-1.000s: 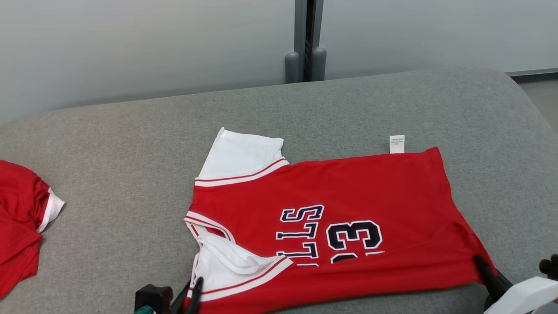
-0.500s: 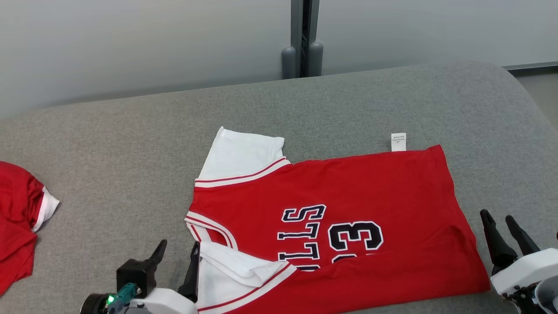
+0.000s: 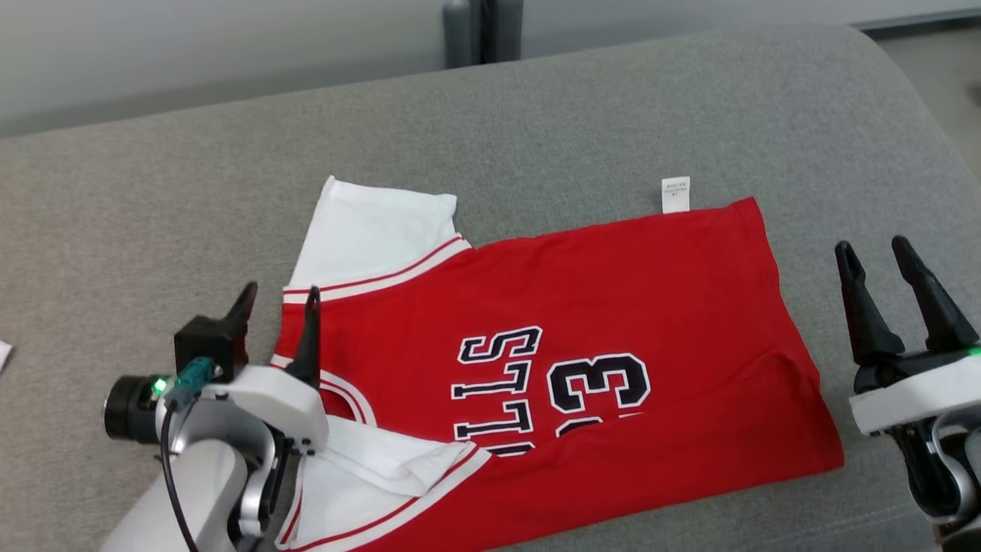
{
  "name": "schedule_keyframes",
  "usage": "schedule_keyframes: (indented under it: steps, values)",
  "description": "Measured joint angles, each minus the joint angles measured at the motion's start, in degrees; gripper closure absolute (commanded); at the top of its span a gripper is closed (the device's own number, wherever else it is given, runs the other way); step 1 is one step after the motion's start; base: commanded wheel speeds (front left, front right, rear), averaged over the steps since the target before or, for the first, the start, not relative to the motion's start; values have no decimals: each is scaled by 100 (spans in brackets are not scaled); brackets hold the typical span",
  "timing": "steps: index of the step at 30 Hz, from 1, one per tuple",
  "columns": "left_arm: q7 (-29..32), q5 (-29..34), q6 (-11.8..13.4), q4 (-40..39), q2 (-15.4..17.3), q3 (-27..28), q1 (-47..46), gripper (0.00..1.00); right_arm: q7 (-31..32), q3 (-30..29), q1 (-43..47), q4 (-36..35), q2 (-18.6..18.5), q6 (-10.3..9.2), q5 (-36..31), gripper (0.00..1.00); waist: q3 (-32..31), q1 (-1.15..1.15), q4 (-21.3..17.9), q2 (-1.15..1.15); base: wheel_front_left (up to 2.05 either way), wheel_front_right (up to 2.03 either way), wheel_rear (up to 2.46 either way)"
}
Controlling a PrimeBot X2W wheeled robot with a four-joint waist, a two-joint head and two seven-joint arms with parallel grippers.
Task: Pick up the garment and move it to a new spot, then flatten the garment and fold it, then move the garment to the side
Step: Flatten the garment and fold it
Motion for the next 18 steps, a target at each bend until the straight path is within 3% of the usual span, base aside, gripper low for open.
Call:
schedule_keyframes:
  steps: [15,18]
  values:
    - [781,594,-337,1315,364,-221,-2305,0,56,-149,-385,-778,330,0,-638,0,1370,0,-736,0,0,0,0]
    - [959,510,-535,1537,388,-192,-2555,0,53,-158,-369,-775,367,0,-684,0,1491,0,-857,0,0,0,0]
